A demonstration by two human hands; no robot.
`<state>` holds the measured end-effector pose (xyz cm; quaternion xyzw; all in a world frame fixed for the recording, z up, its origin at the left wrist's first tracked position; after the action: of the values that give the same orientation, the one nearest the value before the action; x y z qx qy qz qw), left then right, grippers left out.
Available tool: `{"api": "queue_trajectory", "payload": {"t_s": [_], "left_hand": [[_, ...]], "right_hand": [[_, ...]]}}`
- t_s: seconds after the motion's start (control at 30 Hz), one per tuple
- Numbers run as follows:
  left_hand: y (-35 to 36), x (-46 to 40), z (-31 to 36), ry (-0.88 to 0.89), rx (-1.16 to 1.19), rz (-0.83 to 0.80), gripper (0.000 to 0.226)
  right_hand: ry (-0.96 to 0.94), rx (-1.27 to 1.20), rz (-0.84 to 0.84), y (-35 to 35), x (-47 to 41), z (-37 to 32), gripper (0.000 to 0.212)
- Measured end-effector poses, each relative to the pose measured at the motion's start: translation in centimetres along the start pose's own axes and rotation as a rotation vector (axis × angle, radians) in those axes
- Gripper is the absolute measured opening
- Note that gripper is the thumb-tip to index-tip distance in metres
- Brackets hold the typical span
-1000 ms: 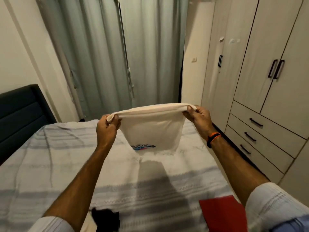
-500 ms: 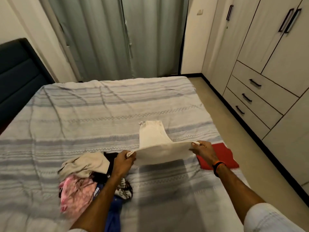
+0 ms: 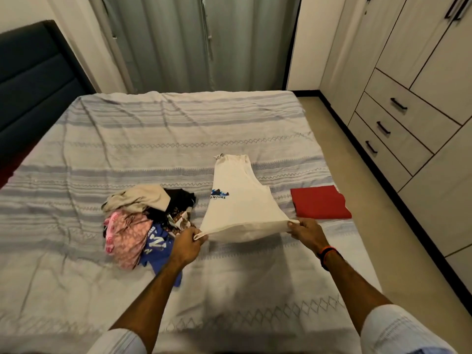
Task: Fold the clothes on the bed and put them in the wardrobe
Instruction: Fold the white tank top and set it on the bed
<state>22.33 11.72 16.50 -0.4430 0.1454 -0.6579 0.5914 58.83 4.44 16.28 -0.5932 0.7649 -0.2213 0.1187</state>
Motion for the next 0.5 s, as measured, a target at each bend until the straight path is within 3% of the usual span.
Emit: {"api": "queue_trajectory", "payload": {"t_s": [0.17,0.5], "left_hand": [[3.1,5.2,-3.9,-0.06,-0.033,-0.025,0.033],[7.2,11.9,-10.8,-0.166,-0.031,-0.081,0.022]], "right_hand": [[0.042,0.014,-0.042,-0.1,6.2,3.1,0.019],[0.16,-0.08,-0.096,0.5,14.5,8.4,0.007]]}}
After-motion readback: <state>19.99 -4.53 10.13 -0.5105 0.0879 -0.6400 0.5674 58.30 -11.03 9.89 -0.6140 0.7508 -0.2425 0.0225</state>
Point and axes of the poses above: each hand's wrist, its own x-axis away from the middle knuckle, its own y-axis out of the palm, z = x × y, the point moved 10 cm from there along -x, towards the middle knuckle, and after that the axes turned 15 degrees about -y, right-handed, at the moved point
